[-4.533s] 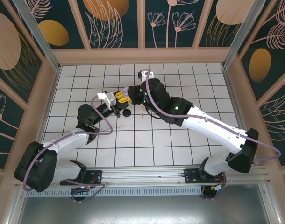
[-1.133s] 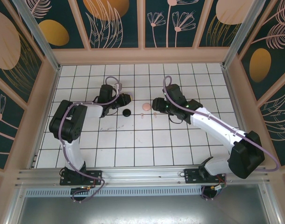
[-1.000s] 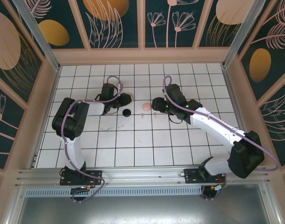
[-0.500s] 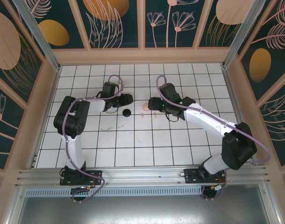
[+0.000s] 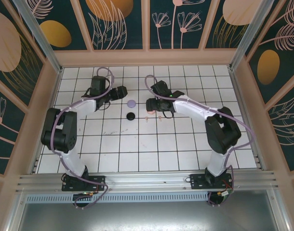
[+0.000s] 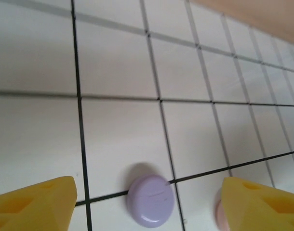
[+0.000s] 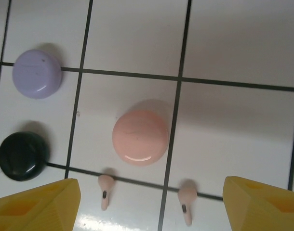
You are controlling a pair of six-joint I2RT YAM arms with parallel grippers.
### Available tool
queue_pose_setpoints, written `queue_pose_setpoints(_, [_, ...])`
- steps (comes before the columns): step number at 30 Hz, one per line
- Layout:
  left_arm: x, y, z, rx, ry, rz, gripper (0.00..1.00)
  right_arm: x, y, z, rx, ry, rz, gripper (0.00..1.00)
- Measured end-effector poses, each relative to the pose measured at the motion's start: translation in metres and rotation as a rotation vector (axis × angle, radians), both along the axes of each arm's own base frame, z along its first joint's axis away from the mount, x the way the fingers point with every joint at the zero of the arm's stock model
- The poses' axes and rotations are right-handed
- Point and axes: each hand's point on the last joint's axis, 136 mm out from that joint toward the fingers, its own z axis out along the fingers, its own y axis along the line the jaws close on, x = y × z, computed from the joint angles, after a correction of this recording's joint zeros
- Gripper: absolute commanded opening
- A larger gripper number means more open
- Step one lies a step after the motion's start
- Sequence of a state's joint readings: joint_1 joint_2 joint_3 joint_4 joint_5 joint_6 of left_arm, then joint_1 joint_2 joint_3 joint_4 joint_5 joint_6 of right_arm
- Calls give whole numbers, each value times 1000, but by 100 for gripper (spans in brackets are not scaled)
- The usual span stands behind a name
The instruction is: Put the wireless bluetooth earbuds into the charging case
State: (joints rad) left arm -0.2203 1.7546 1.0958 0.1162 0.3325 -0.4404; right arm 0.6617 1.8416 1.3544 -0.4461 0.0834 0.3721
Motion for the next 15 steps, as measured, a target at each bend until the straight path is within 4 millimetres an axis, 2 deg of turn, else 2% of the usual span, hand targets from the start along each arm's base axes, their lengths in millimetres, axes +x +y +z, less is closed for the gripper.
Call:
queue_pose_setpoints(4, [-5, 3, 59, -6, -135, -2, 99, 9, 6, -19, -59, 32, 40, 78])
queue_pose_setpoints(8, [-12, 9, 103, -10, -238, 17, 99, 16, 11, -31, -97, 60, 59, 78])
queue_pose_setpoints(11, [-19, 18, 125, -2, -294, 58, 99, 22, 16, -35, -109, 71, 66, 77])
queue_pose_setpoints(15, [-26, 33, 143, 14, -344, 136, 99, 26, 19, -41, -121, 87, 67, 75])
